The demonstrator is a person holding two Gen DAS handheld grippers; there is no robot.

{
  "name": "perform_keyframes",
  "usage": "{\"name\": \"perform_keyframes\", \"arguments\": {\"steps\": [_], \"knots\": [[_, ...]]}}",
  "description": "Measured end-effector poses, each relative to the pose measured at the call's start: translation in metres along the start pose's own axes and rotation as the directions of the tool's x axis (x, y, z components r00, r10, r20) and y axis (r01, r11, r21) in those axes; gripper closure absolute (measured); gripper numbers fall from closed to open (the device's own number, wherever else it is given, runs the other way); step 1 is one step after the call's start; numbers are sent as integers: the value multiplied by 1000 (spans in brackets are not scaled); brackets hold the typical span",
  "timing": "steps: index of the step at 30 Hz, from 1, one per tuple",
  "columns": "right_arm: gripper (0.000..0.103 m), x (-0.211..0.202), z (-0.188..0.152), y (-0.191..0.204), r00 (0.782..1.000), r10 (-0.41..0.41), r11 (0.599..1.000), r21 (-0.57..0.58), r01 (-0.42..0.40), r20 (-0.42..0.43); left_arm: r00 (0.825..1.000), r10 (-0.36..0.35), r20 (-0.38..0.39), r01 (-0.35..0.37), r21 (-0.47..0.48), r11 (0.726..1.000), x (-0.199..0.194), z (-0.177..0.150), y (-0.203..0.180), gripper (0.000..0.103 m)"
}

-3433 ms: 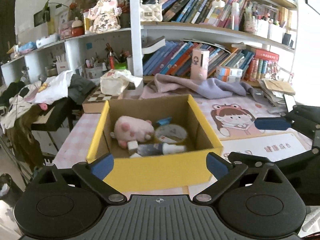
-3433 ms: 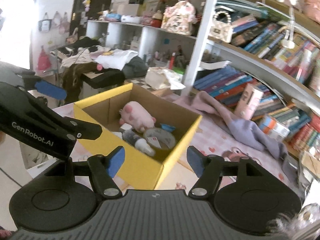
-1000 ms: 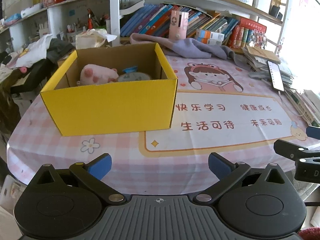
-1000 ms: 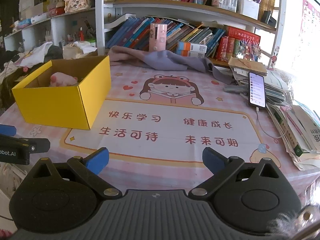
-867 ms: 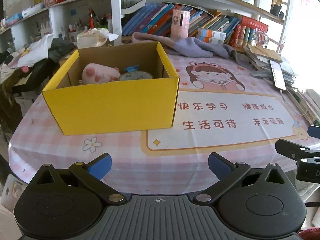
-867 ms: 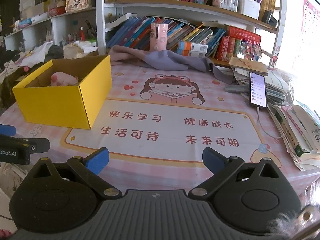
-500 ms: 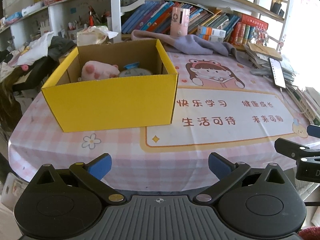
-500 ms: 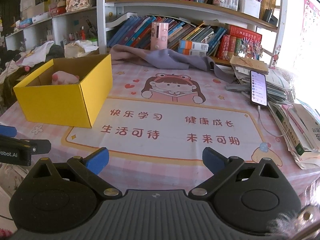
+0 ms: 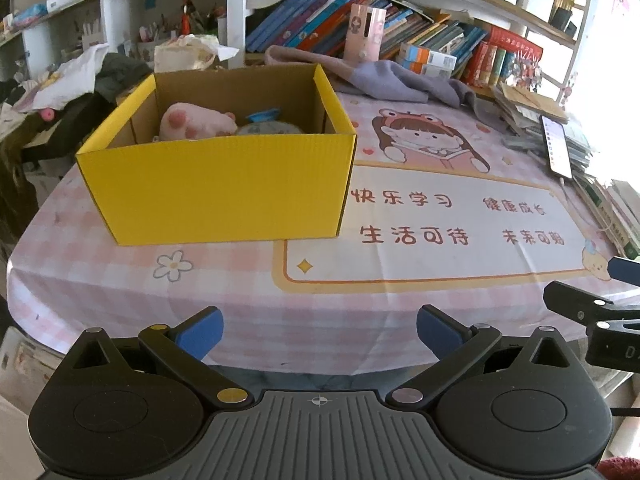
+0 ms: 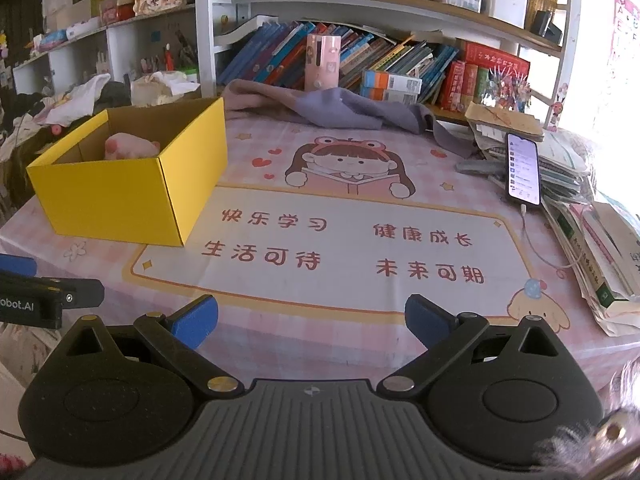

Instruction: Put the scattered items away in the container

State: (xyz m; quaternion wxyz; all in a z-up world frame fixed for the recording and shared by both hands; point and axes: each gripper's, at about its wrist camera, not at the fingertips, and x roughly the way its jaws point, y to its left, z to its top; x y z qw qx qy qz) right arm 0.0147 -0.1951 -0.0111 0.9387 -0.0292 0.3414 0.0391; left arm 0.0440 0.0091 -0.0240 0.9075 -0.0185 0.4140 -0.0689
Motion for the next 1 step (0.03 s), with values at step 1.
{"name": "perform_keyframes", "arguments": {"steps": [1], "knots": [[2,1,1,-1,1000,2,1000,-2,-2,-1,1000,-2,-2,2,-4,1000,1,1,0,0]]}}
